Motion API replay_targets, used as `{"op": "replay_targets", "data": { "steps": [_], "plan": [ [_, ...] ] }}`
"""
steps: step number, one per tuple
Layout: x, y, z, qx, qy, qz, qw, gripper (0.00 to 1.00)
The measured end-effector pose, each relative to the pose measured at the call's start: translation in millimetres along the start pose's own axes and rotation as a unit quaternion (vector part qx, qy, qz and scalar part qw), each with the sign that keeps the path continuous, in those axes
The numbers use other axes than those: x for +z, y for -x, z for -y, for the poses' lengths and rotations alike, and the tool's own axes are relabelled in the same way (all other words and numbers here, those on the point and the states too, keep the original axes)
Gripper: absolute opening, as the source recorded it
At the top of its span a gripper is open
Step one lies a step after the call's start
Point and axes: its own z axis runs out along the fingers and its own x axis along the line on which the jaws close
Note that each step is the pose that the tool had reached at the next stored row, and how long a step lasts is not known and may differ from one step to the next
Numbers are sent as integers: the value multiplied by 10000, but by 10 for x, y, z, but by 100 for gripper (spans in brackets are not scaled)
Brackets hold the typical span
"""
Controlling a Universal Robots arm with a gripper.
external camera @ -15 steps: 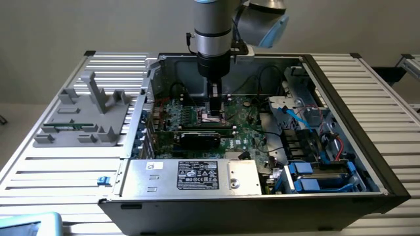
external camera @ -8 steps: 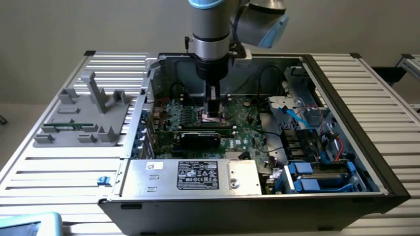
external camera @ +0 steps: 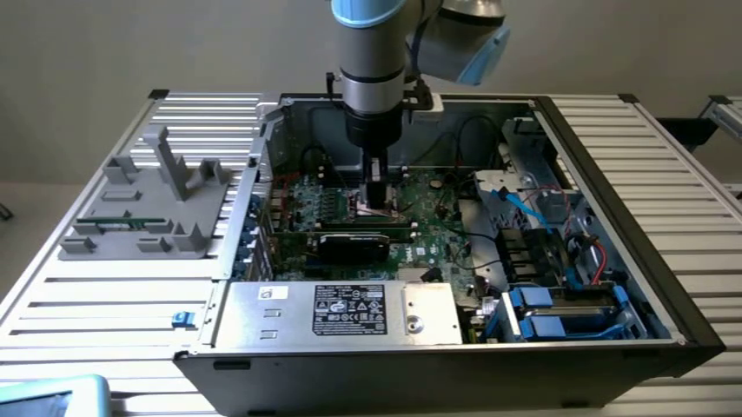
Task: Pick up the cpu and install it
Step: 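Place the cpu into insertion slot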
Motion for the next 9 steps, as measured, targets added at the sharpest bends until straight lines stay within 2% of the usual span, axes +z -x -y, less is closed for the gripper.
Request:
{"op": "replay_targets", "data": {
  "steps": [2, 9],
  "plan": [
    [22, 1, 3, 2, 0, -21, 10000, 56],
    [67, 4, 17, 2, -1, -22, 10000, 56]
  ]
}}
